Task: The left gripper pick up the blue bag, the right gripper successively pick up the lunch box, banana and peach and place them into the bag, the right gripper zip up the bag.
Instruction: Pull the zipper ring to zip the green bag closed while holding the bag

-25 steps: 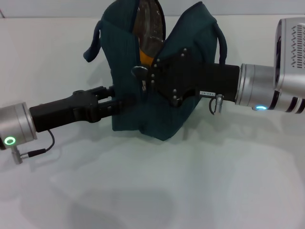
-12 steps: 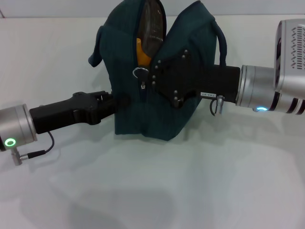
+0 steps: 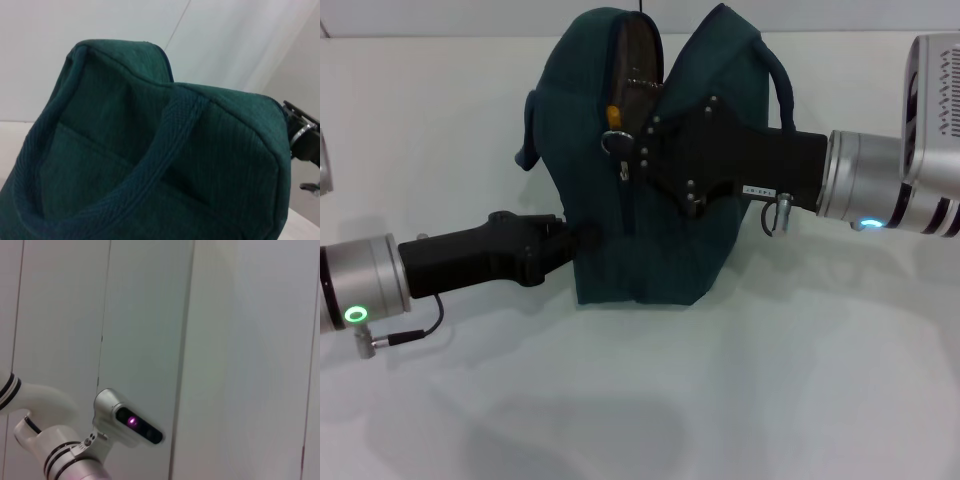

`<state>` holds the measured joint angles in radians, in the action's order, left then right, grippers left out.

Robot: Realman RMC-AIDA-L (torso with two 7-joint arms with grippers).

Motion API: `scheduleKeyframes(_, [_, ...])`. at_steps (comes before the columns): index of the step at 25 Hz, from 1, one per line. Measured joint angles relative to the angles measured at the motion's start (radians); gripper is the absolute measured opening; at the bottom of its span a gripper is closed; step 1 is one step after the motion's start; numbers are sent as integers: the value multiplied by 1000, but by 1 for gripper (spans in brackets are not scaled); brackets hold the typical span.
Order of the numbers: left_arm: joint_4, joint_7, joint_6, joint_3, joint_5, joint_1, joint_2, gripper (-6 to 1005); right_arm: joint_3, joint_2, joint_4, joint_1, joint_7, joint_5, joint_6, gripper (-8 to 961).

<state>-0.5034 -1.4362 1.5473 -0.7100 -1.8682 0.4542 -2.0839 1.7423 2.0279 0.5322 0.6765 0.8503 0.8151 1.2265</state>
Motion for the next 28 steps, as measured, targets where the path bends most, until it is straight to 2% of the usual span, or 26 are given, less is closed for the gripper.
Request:
scheduleKeyframes(12, [0,34,6,-23,-28,-22,-2,88,-6,0,5,-8,-5,-42,5,6])
scheduleKeyframes(21, [3,52,51,-14,104,-48,0,77,-5,-1,-2,-10,-6,-43,7,6])
scheduleKeyframes(28, [3,44,75,-1,128,-48,0,346,0,0,-3,-10,-7,-40,8,6])
